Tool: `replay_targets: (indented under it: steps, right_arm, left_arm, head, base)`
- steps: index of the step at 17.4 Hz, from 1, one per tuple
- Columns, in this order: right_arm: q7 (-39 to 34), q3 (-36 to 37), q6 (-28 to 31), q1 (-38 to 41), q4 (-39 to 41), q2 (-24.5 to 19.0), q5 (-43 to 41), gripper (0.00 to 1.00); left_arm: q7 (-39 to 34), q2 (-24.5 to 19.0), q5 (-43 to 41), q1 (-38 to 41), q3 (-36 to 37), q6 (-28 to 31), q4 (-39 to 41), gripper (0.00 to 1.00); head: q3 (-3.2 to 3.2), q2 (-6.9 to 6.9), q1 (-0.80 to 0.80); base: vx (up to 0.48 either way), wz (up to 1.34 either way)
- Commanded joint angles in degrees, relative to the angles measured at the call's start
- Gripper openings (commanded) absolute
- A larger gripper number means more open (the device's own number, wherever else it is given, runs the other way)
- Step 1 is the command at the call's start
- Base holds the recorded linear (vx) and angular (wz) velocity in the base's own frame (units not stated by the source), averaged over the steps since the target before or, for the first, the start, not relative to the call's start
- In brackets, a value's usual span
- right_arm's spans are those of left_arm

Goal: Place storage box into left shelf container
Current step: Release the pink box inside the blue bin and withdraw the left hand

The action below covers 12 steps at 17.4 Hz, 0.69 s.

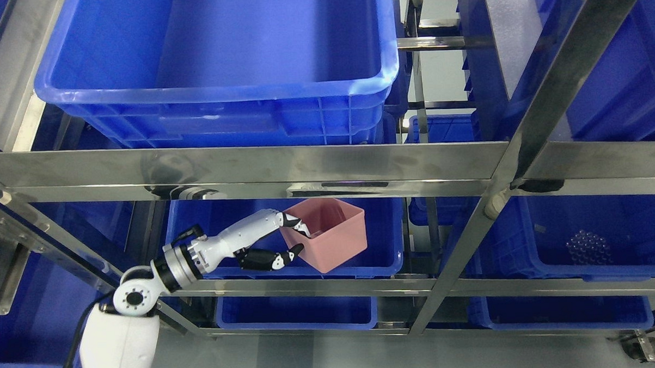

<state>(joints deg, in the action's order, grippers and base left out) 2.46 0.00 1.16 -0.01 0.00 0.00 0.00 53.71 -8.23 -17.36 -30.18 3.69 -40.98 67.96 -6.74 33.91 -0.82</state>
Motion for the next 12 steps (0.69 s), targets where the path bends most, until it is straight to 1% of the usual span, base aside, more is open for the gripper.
replay_targets:
  steps: [1, 2, 3, 4, 5, 6, 7, 8, 9, 10, 11, 12]
  right_arm:
    - [0.0, 0.3, 0.1, 0.5, 1.0, 1.0, 0.1, 1.00]
    - [0.0, 0.3, 0.1, 0.5, 1.0, 1.0, 0.1, 1.00]
    - [0.0, 0.3, 0.1, 0.5, 1.0, 1.0, 0.1, 1.00]
    - [0.0, 0.3, 0.1, 0.5, 1.0, 1.0, 0.1, 1.00]
    - [0.0, 0.3, 0.1, 0.5, 1.0, 1.0, 0.1, 1.00]
    - [0.0, 0.3, 0.1, 0.5, 1.0, 1.0, 0.1, 1.00]
    - [0.0, 0.3, 0.1, 0.6, 1.0, 1.0, 0.1, 1.00]
    - [0.0, 0.3, 0.1, 0.5, 1.0, 1.0, 0.1, 1.00]
    - [0.0, 0.3, 0.1, 0.6, 1.0, 1.0, 0.1, 1.00]
    - [0.0, 0.3, 0.1, 0.5, 1.0, 1.0, 0.1, 1.00]
    - [0.0, 0.3, 0.1, 0.5, 1.0, 1.0, 0.1, 1.00]
    - [0.0, 0.3, 0.1, 0.5, 1.0, 1.0, 0.1, 1.00]
  left_arm:
    - [0.1, 7.2, -17.9, -5.8, -0.7, -0.5, -14.6, 0.04]
    - [0.0, 7.2, -18.1, -5.8, -0.8, -0.5, -14.7, 0.07]
    - [-0.6, 7.2, -18.1, -5.8, -0.8, -0.5, -14.9, 0.12]
    - [-0.7, 7.2, -17.8, -5.8, -0.9, -0.5, -14.9, 0.14]
    - [-1.1, 7.2, -17.4, -5.8, -1.3, -0.5, -14.9, 0.21]
    - [-2.8, 7.2, -17.4, -5.8, -1.7, -0.5, -14.8, 0.36]
    - [-6.9, 7.2, -17.1, -5.9, -2.1, -0.5, -14.3, 0.55]
    - [-10.1, 7.2, -16.1, -5.9, -2.1, -0.5, -13.7, 0.64]
    - [-12.4, 7.2, -13.3, -5.8, -2.4, -0.4, -12.7, 0.69]
    - [-13.4, 7.2, -8.0, -5.4, -2.4, 0.0, -11.6, 0.69]
    - [-13.9, 7.2, 1.5, -4.6, -1.9, 1.2, -10.0, 0.71]
    - [-14.8, 7.2, 7.4, -3.1, -1.4, 4.0, -8.1, 0.81]
  head:
    - [0.00, 0.00, 0.00]
    - [0.00, 0.00, 0.00]
    - [0.00, 0.00, 0.00]
    - [0.00, 0.00, 0.00]
    - [0.00, 0.00, 0.00]
    - [0.00, 0.00, 0.00]
    - [0.00, 0.00, 0.00]
    - [0.00, 0.00, 0.00]
    - [0.00, 0.00, 0.00]
    - [0.00, 0.00, 0.00]
    - [0.00, 0.00, 0.00]
    - [0.00, 0.00, 0.00]
  base:
    - [0.000, 0.00]
    - [0.000, 0.00]
    - [0.000, 0.00]
    - [0.000, 0.00]
    - [0.000, 0.00]
    - [0.000, 0.00]
    - [0.000, 0.00]
    - [0.000, 0.00]
    - [0.000, 0.00]
    - [0.000, 0.00]
    - [0.000, 0.00]
    - [0.000, 0.00]
